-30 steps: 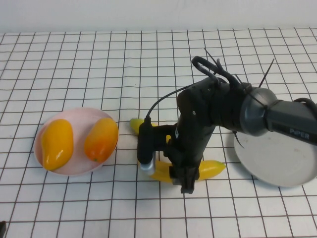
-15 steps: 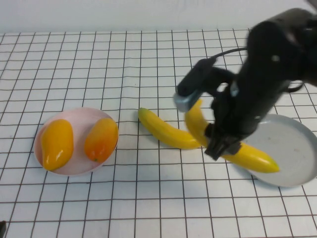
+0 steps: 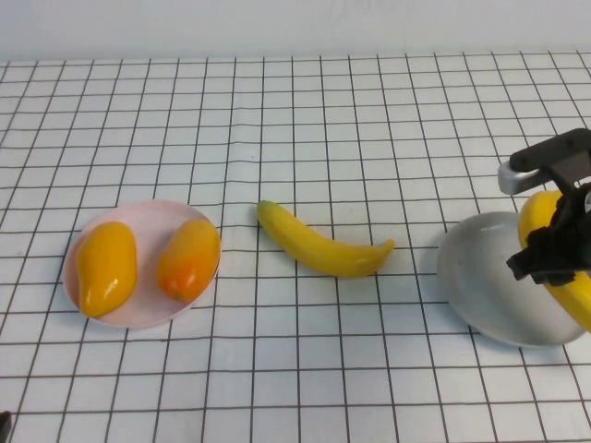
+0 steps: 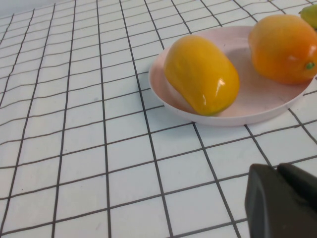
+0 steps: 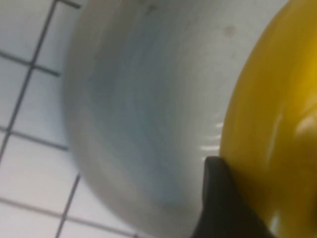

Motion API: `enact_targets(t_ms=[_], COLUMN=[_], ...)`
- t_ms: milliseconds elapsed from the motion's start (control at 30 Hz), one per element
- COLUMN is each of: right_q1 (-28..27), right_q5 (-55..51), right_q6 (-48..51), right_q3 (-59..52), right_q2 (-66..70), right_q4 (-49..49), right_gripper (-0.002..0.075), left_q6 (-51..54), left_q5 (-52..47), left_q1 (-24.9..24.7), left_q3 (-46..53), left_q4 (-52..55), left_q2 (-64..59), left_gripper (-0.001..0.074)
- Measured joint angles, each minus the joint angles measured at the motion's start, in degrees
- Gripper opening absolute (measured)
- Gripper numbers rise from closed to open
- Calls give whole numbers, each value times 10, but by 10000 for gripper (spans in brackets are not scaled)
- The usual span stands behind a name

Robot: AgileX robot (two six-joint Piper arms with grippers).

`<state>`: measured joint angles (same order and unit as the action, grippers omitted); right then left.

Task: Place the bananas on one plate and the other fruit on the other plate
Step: Put another type of fruit in the right plate

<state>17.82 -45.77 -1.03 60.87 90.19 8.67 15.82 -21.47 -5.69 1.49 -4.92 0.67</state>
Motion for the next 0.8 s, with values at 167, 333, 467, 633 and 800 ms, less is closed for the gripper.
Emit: enact_targets(t_ms=[167, 333, 467, 633, 800], right_q1=[-27, -29, -29, -30, -25], right_q5=[43, 42, 6, -72, -134], right_q6=[0, 0, 0, 19, 124], right_q3=[0, 0, 28, 129, 240], right_q2=[52, 90, 95, 95, 95], right_q4=[10, 21, 22, -5, -171], right_gripper=[317, 405, 452, 456, 457], left_q6=[0, 0, 0, 0, 0], left_q5=[0, 0, 0, 0, 0], left_q1=[0, 0, 0, 0, 0], left_q3=[0, 0, 0, 0, 0], left_q4=[0, 0, 0, 0, 0], left_q2=[0, 0, 0, 0, 0], left_gripper=[-1, -1, -1, -1, -1])
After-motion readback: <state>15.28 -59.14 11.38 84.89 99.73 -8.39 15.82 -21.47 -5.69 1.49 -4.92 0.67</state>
